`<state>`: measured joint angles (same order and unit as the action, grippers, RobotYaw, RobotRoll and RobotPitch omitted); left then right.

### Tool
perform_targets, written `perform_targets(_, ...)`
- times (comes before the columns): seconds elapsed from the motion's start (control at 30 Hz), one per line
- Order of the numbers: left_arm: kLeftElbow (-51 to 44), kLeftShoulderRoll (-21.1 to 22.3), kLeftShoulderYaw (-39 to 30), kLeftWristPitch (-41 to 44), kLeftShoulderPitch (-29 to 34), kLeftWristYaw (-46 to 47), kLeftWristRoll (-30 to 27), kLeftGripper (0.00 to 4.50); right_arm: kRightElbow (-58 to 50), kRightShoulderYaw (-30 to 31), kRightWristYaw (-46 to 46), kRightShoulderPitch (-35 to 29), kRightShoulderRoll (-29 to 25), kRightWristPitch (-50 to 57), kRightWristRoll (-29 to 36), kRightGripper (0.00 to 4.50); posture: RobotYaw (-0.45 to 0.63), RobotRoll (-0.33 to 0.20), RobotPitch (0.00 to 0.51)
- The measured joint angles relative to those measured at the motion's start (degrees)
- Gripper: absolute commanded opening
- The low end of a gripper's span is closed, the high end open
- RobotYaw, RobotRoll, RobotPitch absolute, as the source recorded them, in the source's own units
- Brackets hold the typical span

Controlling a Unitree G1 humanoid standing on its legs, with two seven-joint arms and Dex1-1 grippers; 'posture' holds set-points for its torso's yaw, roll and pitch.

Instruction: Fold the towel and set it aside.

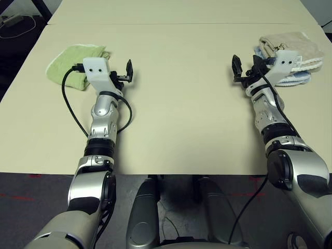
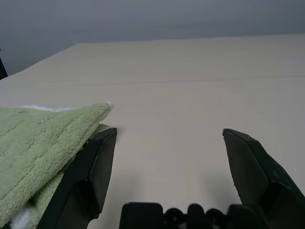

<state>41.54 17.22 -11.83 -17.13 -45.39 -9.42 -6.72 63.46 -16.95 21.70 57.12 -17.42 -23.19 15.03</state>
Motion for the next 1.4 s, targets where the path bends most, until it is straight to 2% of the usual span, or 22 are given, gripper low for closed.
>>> perform_targets(0.27,3.1,1.0,-0.4,-2.6,-0.6,-3.4,-0.5,4.5,1.0,0.0,-0.2,0.0,-0.1,-0.6,0.0,4.46,0.01,0.0,0.304)
perform_targets(0.63,6.3,1.0,-0.7,-4.7,-1.5,-3.4,-0.4,4.5,1.8,-1.0,-2.2,-0.2,-0.7,-1.8,0.0,4.46,0.0,0.0,0.299)
perform_targets(1.4,6.9,1.3,-0.7,-5.0,-1.9,-2.2,-0.3,4.5,1.8,-1.3,-2.4,-0.5,-0.8,-1.9,-0.8,4.46,0.0,0.0,0.296)
